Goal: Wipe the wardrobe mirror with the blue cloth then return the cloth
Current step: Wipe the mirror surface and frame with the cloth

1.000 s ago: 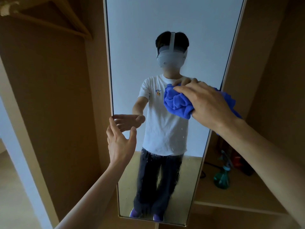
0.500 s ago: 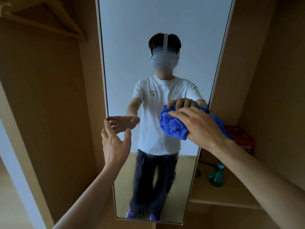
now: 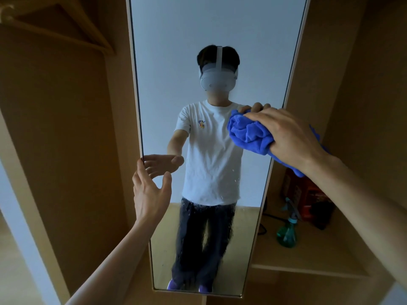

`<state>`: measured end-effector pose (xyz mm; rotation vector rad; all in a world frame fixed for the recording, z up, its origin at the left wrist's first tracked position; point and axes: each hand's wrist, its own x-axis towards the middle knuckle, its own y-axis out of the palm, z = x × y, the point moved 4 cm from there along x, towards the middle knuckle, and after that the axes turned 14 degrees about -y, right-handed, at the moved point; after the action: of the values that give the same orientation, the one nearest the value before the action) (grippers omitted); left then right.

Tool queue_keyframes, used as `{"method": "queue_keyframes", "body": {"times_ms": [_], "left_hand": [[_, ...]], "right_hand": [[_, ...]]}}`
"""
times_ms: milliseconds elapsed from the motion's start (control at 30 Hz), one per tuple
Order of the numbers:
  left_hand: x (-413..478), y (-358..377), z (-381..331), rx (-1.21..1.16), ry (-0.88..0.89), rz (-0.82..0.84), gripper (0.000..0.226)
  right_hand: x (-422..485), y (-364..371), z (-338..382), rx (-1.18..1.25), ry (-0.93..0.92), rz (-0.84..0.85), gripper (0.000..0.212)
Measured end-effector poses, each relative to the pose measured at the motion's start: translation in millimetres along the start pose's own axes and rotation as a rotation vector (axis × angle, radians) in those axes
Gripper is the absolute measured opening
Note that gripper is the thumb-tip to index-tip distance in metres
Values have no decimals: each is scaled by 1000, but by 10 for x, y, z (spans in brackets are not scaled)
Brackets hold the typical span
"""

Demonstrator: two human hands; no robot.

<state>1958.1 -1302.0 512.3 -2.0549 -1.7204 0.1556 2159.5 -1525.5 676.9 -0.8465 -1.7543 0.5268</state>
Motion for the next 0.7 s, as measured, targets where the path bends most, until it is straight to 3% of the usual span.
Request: {"method": "queue_keyframes", "body": {"times_ms": [233,367,467,700], "left_hand": [[-12,8,20,2,5,-14,80],[-24,15,15,-8,4,-21,81],[-16,8,17,-16,0,-16,81],[105,-69,-50,-39,-19,13,81]], "right_hand": [[-334,271,123,153,38,15,46],[-494,317,261,111,54,8,54],[-532,297,349,180,86,-84,41],[-605,266,305,386,464,-341,35]]}}
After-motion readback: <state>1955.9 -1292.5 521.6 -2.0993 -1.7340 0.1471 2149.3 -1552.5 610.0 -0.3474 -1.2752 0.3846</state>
